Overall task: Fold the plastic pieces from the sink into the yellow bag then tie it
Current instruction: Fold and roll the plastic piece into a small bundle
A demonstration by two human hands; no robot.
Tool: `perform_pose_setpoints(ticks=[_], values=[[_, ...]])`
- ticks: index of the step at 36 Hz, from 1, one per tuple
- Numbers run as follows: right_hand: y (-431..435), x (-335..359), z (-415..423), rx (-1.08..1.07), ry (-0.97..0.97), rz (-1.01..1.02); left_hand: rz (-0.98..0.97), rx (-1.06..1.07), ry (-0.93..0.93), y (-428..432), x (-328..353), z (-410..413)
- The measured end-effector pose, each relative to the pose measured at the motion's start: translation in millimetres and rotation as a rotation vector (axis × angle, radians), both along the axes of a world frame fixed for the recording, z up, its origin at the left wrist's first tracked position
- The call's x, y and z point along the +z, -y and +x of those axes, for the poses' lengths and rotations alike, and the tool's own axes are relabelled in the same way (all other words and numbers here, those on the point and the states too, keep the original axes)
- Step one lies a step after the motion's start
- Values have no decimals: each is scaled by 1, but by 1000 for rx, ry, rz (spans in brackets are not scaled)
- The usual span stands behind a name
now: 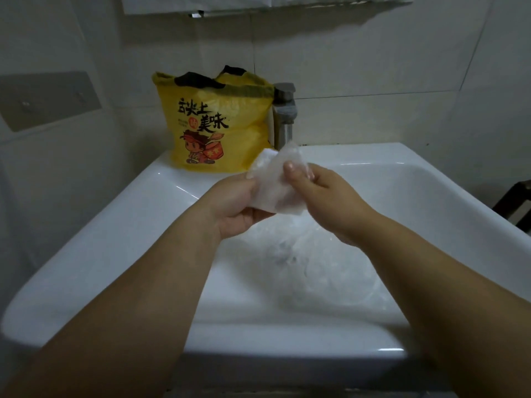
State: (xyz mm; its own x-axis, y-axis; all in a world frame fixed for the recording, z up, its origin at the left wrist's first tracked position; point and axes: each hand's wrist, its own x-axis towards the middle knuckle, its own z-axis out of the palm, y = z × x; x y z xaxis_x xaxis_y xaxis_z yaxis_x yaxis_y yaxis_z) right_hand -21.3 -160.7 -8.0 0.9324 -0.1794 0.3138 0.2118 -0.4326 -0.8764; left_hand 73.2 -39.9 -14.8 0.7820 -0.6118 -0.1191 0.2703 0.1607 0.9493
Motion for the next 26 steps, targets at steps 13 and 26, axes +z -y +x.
perform_pose_setpoints(ticks=[13, 26], values=[[17, 2, 10, -297, -160, 398, 70, -241, 110, -2, 3, -15], [24, 2, 8, 16, -232, 768, 18, -223, -8, -16, 12, -10]])
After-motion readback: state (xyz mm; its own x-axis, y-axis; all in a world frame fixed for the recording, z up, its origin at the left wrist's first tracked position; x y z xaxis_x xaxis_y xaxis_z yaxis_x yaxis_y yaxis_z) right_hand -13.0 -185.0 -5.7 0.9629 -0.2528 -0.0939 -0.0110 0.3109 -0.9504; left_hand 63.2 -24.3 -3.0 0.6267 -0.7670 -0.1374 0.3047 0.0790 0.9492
